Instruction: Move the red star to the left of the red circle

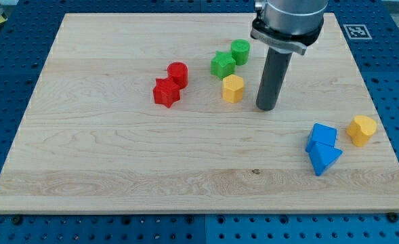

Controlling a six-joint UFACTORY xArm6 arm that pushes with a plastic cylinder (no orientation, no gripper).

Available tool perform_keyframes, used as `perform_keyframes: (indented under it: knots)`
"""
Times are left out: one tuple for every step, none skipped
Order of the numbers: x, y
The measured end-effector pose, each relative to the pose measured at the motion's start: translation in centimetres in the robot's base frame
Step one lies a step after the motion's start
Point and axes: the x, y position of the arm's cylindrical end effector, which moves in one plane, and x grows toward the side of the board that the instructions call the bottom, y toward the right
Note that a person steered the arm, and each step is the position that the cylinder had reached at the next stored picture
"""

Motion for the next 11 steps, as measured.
perform_keyframes:
  knots:
    - [-0.6,-2.7]
    - [-2.4,-5.6]
    - [-3.0,-7.6]
    - [-2.1,-7.8]
    - [-1.2,-8.1]
    - [-0.8,-9.6]
    - [-1.1,-11.4]
    - [-1.6,-13.6]
    - [-2.6,-16.1]
    - [-4.9,-18.3]
    - [-7.4,-18.8]
